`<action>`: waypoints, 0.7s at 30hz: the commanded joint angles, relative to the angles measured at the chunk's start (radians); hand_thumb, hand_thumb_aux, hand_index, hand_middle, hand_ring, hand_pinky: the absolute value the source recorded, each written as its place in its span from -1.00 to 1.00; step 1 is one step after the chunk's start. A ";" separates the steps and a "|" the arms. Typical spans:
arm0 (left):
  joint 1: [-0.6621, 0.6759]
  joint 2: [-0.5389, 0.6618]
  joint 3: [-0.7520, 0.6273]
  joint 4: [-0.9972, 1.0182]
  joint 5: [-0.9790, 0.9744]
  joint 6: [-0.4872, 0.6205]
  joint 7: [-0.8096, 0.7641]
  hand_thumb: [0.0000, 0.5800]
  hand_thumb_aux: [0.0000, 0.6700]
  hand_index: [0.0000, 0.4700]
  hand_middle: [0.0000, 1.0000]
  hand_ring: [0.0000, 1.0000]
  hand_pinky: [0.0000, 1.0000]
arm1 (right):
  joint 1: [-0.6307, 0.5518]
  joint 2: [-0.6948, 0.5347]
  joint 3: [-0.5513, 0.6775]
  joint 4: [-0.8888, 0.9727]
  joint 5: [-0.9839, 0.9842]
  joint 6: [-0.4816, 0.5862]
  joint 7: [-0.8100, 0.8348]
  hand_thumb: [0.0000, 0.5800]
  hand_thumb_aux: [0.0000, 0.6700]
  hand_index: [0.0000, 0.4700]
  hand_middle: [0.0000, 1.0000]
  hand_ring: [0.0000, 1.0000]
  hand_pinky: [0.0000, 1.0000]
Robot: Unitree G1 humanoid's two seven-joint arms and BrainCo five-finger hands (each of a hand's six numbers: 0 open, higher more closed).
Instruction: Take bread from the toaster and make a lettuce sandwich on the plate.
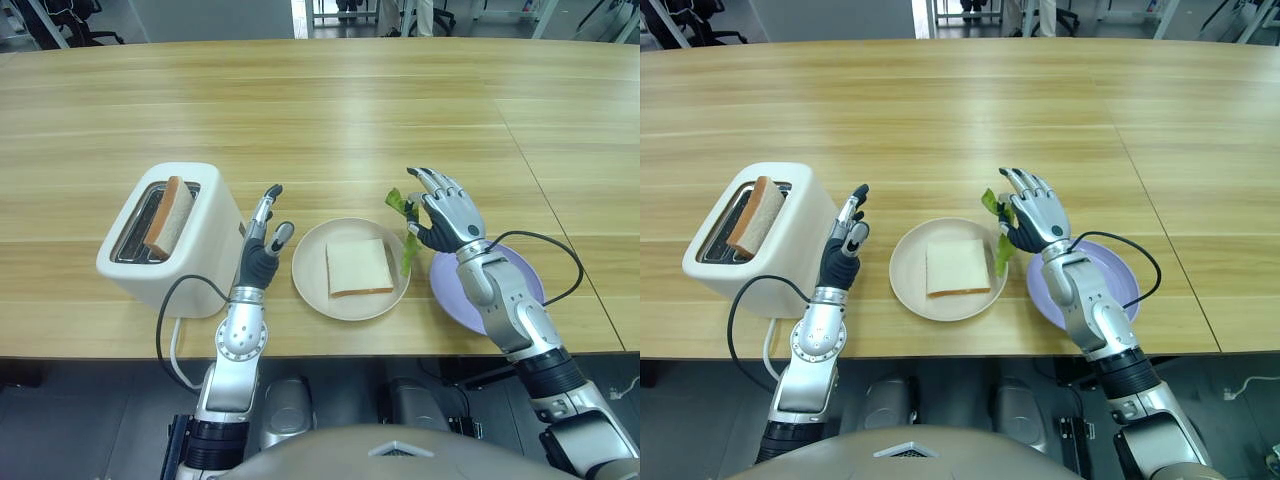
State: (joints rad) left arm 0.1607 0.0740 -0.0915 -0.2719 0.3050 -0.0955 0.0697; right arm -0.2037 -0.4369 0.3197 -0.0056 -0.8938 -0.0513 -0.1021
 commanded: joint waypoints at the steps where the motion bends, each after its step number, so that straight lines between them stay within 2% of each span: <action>1: -0.010 0.003 -0.003 0.022 -0.006 0.004 -0.006 -1.00 -1.00 -1.00 -1.00 -1.00 -1.00 | -0.010 0.016 0.037 0.059 -0.012 -0.009 0.003 1.00 1.00 0.96 -1.00 -1.00 -1.00; 11: -0.052 0.007 -0.014 0.051 -0.014 0.000 -0.022 -1.00 -1.00 -1.00 -1.00 -1.00 -1.00 | -0.042 0.108 0.129 0.201 -0.032 -0.030 -0.051 1.00 1.00 0.96 -1.00 -1.00 -1.00; 21: -0.109 0.004 -0.035 0.115 -0.016 -0.015 -0.034 -1.00 -1.00 -1.00 -1.00 -1.00 -1.00 | -0.029 0.168 0.195 0.200 -0.046 -0.028 -0.071 1.00 1.00 0.96 -1.00 -1.00 -1.00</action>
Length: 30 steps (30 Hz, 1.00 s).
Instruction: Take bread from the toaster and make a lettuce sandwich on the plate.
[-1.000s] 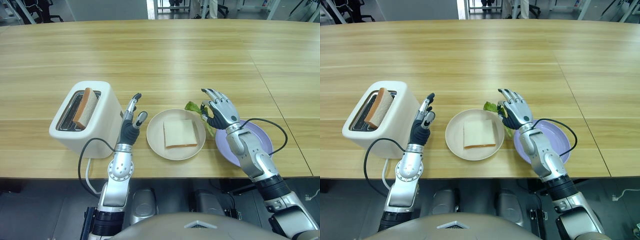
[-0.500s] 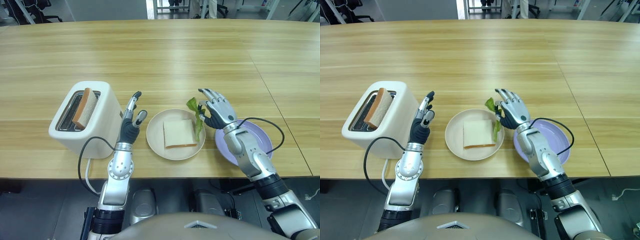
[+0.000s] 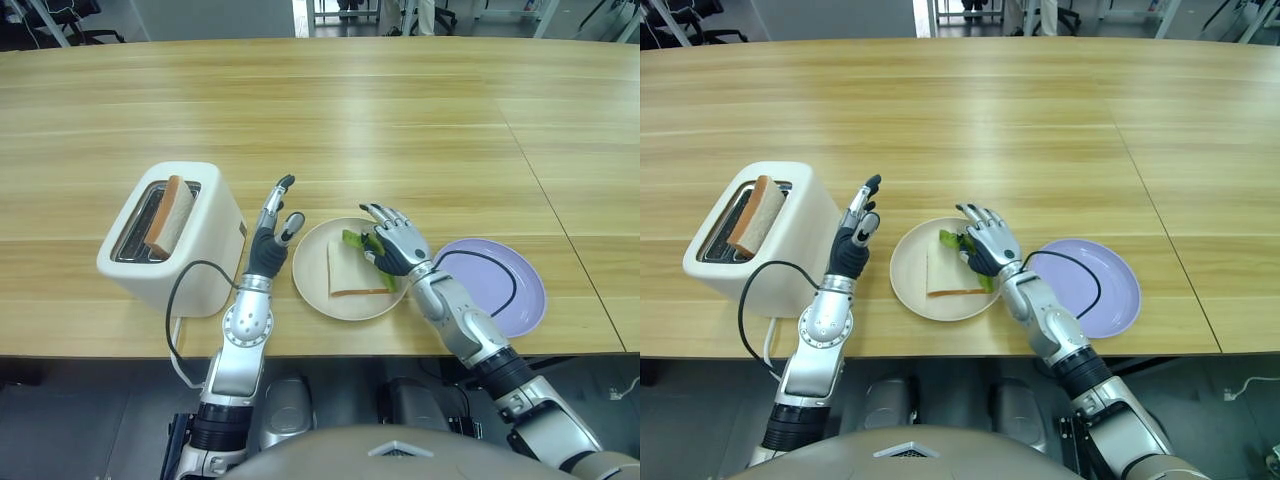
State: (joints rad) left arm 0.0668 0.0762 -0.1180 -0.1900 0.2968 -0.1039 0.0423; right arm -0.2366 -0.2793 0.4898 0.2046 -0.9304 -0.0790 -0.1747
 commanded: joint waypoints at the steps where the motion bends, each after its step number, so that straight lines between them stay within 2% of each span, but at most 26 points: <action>1: -0.020 0.002 -0.009 0.038 -0.009 -0.008 -0.008 -1.00 -1.00 -1.00 -1.00 -1.00 -1.00 | 0.007 0.019 0.036 -0.002 -0.005 -0.001 0.010 1.00 1.00 0.96 -1.00 -1.00 -1.00; 8: -0.051 0.002 -0.018 0.076 -0.015 -0.022 -0.017 -1.00 -1.00 -1.00 -1.00 -1.00 -1.00 | 0.043 0.069 0.088 0.039 0.030 -0.022 0.011 1.00 1.00 0.96 -1.00 -1.00 -1.00; 14: -0.074 0.004 -0.029 0.108 -0.023 -0.033 -0.028 -1.00 -1.00 -1.00 -1.00 -1.00 -1.00 | 0.025 0.087 0.089 0.099 0.050 -0.019 0.021 1.00 1.00 0.96 -1.00 -1.00 -1.00; 15: -0.075 0.005 -0.029 0.110 -0.024 -0.035 -0.029 -1.00 -1.00 -1.00 -1.00 -1.00 -1.00 | 0.023 0.090 0.084 0.110 0.060 -0.015 0.026 0.59 0.10 0.07 -1.00 -1.00 -1.00; 16: -0.075 0.005 -0.029 0.110 -0.024 -0.035 -0.030 -1.00 -1.00 -1.00 -1.00 -1.00 -1.00 | 0.023 0.096 0.074 0.122 0.086 -0.013 0.043 -1.00 -1.00 -1.00 -1.00 -1.00 -1.00; 19: -0.073 0.008 -0.026 0.105 -0.025 -0.036 -0.029 -1.00 -1.00 -1.00 -1.00 -1.00 -1.00 | 0.036 0.108 0.031 0.114 0.196 -0.032 0.099 -1.00 -1.00 -1.00 -1.00 -1.00 -1.00; 24: -0.064 0.012 -0.017 0.080 -0.029 -0.034 -0.029 -1.00 -1.00 -1.00 -1.00 -1.00 -1.00 | 0.101 0.134 -0.126 -0.060 0.491 -0.037 0.215 -1.00 -1.00 -1.00 -1.00 -1.00 -1.00; 30: -0.051 0.020 -0.012 0.058 -0.027 -0.032 -0.032 -1.00 -1.00 -1.00 -1.00 -1.00 -1.00 | 0.171 0.136 -0.201 -0.213 0.628 0.042 0.305 -1.00 -1.00 -1.00 -1.00 -1.00 -1.00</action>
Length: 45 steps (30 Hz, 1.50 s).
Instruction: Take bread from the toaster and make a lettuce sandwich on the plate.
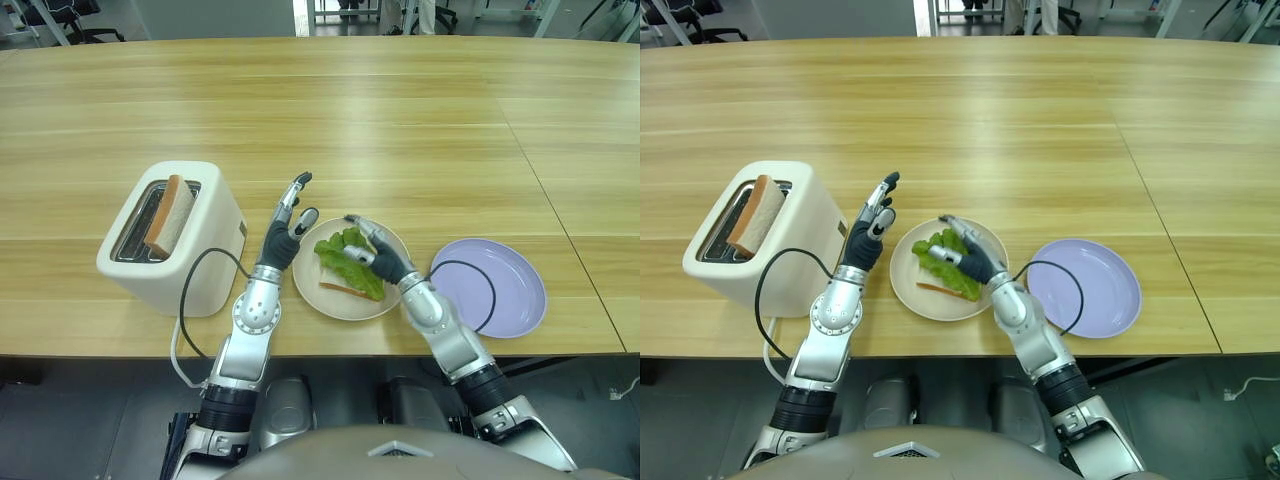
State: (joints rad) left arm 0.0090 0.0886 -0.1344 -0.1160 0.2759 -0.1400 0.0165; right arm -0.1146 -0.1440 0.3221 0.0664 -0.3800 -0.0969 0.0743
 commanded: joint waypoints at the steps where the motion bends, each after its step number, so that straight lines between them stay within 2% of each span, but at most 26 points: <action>1: 0.010 0.012 0.008 -0.029 -0.004 0.007 -0.008 -1.00 -1.00 -1.00 -1.00 -1.00 -1.00 | 0.067 0.003 -0.048 -0.107 0.105 0.076 0.069 -1.00 -1.00 -1.00 -1.00 -1.00 -1.00; 8: 0.039 0.033 0.020 -0.114 0.030 0.043 0.001 -1.00 -1.00 -1.00 -1.00 -1.00 -1.00 | 0.107 0.050 -0.172 -0.140 0.329 0.094 0.109 -1.00 -1.00 -1.00 -1.00 -1.00 -1.00; 13: 0.094 0.038 0.036 -0.287 0.080 0.149 -0.007 -1.00 -1.00 -1.00 -1.00 -1.00 -1.00 | 0.126 0.099 -0.263 -0.092 0.438 0.058 0.095 -1.00 -1.00 -1.00 -1.00 -1.00 -1.00; 17: 0.116 0.094 0.106 -0.447 0.251 0.261 0.001 -1.00 -1.00 -1.00 -1.00 -1.00 -1.00 | 0.134 0.111 -0.286 -0.083 0.446 0.053 0.075 -1.00 -1.00 -1.00 -1.00 -1.00 -1.00; 23: 0.135 0.185 0.170 -0.527 0.631 0.389 0.021 -1.00 -1.00 -1.00 -1.00 -1.00 -1.00 | 0.148 0.114 -0.281 -0.059 0.433 0.053 0.066 -1.00 -1.00 -1.00 -1.00 -1.00 -1.00; 30: 0.180 0.282 0.231 -0.471 0.883 0.474 -0.039 -1.00 -1.00 -1.00 -1.00 -1.00 -1.00 | 0.172 0.114 -0.284 -0.078 0.433 0.048 0.055 -1.00 -1.00 -1.00 -1.00 -1.00 -1.00; 36: 0.210 0.304 0.306 -0.440 0.892 0.517 -0.078 -1.00 -1.00 -1.00 -1.00 -1.00 -1.00 | 0.187 0.110 -0.293 -0.088 0.437 0.047 0.049 -1.00 -1.00 -1.00 -1.00 -1.00 -1.00; 45: 0.204 0.351 0.344 -0.360 0.893 0.542 -0.119 -1.00 -1.00 -1.00 -1.00 -1.00 -1.00 | 0.206 0.105 -0.306 -0.102 0.440 0.045 0.048 -1.00 -1.00 -1.00 -1.00 -1.00 -1.00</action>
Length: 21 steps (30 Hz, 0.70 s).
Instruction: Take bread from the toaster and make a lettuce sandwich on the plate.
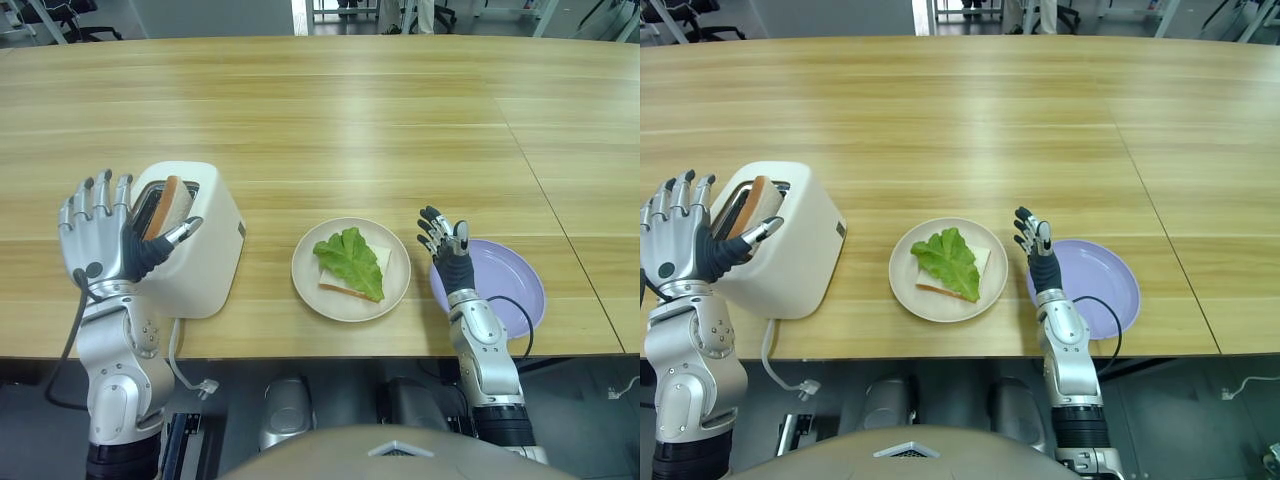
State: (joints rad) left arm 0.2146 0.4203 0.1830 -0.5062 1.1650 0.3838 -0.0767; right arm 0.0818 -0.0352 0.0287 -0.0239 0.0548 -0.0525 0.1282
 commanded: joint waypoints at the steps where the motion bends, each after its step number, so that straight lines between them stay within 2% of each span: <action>1: -0.002 0.026 0.034 0.037 0.003 0.022 -0.024 -1.00 -1.00 -1.00 -1.00 -1.00 -1.00 | 0.010 -0.004 -0.015 -0.012 0.006 0.002 -0.006 -1.00 -1.00 -1.00 -1.00 -1.00 -1.00; 5: -0.003 0.032 0.032 0.056 -0.034 0.021 -0.051 -1.00 -1.00 -1.00 -1.00 -1.00 -1.00 | 0.007 -0.002 -0.013 -0.016 0.004 0.004 -0.005 -1.00 -1.00 -1.00 -1.00 -1.00 -1.00; 6: -0.002 0.029 0.025 0.063 -0.034 0.021 -0.052 -0.77 -0.88 -0.88 -1.00 -1.00 -1.00 | 0.006 -0.002 -0.013 -0.016 0.004 0.004 -0.005 -1.00 -1.00 -1.00 -1.00 -1.00 -1.00; 10: 0.003 0.024 0.005 0.068 -0.030 0.021 -0.055 -0.74 -0.87 -0.87 -1.00 -1.00 -1.00 | 0.010 -0.004 -0.013 -0.021 0.004 0.005 -0.003 -1.00 -1.00 -1.00 -1.00 -1.00 -1.00; 11: 0.002 0.023 0.003 0.069 -0.031 0.022 -0.055 -0.54 -0.76 -0.76 -1.00 -1.00 -1.00 | 0.013 -0.005 -0.015 -0.020 0.003 0.006 -0.003 -1.00 -1.00 -1.00 -1.00 -1.00 -1.00; 12: 0.000 0.024 0.001 0.071 -0.030 0.023 -0.055 0.41 -0.08 -0.10 -1.00 -1.00 -1.00 | 0.015 -0.004 -0.017 -0.020 0.004 0.007 -0.005 -1.00 -1.00 -1.00 -1.00 -1.00 -1.00; 13: 0.001 0.024 -0.001 0.078 -0.032 0.022 -0.054 0.41 -0.08 -0.10 -1.00 -1.00 -1.00 | 0.016 -0.005 -0.019 -0.019 0.005 0.008 -0.006 -1.00 -1.00 -1.00 -1.00 -1.00 -1.00; 15: 0.001 0.024 -0.005 0.086 -0.040 0.020 -0.057 0.61 0.11 0.09 -1.00 -1.00 -1.00 | 0.015 -0.006 -0.020 -0.018 0.004 0.007 -0.007 -1.00 -1.00 -1.00 -1.00 -1.00 -1.00; 16: 0.003 0.022 -0.007 0.087 -0.046 0.019 -0.059 0.61 0.11 0.09 -1.00 -1.00 -1.00 | 0.013 -0.006 -0.021 -0.017 0.005 0.007 -0.007 -1.00 -1.00 -1.00 -1.00 -1.00 -1.00; 17: 0.004 0.021 -0.009 0.086 -0.048 0.019 -0.060 0.87 0.50 0.47 -1.00 -1.00 -1.00 | 0.011 -0.005 -0.020 -0.018 0.005 0.008 -0.007 -1.00 -1.00 -1.00 -1.00 -1.00 -1.00; 18: 0.006 0.020 -0.013 0.086 -0.051 0.018 -0.062 0.98 0.80 0.76 -1.00 -1.00 -1.00 | 0.009 -0.006 -0.020 -0.017 0.004 0.008 -0.006 -1.00 -1.00 -1.00 -1.00 -1.00 -1.00; 19: 0.007 0.017 -0.015 0.085 -0.058 0.017 -0.061 0.98 0.80 0.76 -1.00 -1.00 -1.00 | 0.008 -0.005 -0.019 -0.016 0.004 0.008 -0.006 -1.00 -1.00 -1.00 -1.00 -1.00 -1.00; 20: 0.009 0.016 -0.018 0.085 -0.060 0.016 -0.057 1.00 1.00 0.96 -1.00 -1.00 -1.00 | 0.007 -0.005 -0.018 -0.014 0.002 0.007 -0.006 -1.00 -1.00 -1.00 -1.00 -1.00 -1.00; 21: 0.009 0.016 -0.019 0.084 -0.061 0.015 -0.054 1.00 1.00 0.96 -1.00 -1.00 -1.00 | 0.006 -0.005 -0.018 -0.012 0.001 0.006 -0.006 -1.00 -1.00 -1.00 -1.00 -1.00 -1.00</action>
State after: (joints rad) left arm 0.2088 0.4436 0.1741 -0.4421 1.1183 0.3941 -0.1182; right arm 0.0865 -0.0381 0.0144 -0.0313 0.0550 -0.0529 0.1279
